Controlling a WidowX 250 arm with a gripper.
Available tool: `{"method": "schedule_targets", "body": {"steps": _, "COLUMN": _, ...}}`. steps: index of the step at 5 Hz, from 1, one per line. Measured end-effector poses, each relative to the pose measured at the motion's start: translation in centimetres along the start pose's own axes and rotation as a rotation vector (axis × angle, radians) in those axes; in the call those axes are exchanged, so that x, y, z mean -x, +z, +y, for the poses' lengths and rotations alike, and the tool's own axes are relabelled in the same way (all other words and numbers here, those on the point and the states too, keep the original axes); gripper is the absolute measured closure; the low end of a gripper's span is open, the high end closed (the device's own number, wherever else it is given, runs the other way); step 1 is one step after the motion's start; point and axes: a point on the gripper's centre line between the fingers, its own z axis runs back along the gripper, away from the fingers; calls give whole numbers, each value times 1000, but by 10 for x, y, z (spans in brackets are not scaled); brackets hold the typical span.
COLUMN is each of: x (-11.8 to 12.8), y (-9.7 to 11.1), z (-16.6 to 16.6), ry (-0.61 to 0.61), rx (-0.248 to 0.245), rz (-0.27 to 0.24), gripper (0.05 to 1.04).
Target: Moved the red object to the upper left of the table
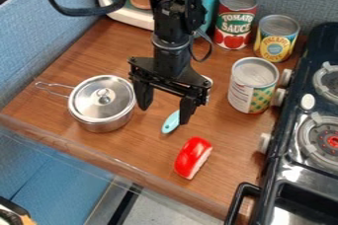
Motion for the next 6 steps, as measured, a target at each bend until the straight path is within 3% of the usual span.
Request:
{"method": "schedule_targets", "body": {"steps": 1, "x": 4, "y": -9, "z": -2, "ry": 4, "rx": 2, "rz": 34, "gripper": 83}}
{"method": "schedule_targets", "body": {"steps": 2, "x": 8, "y": -9, "z": -30, "ry": -53, "rx": 36, "rz": 21, "gripper": 83}}
{"method": "schedule_targets", "body": {"steps": 3, "x": 12, "y": -15, "z": -53, "ry": -101, "rx": 40, "rz": 24, "gripper": 83}}
{"method": "schedule_targets", "body": {"steps": 5, "x": 22, "y": -42, "z": -58, "ry": -107, "rx": -2, "rz": 84, "gripper": 83}}
{"method": "schedule_targets", "body": {"steps": 6, "x": 26, "y": -55, "z": -51, "ry": -100, "rx": -17, "rz": 115, "gripper": 140}}
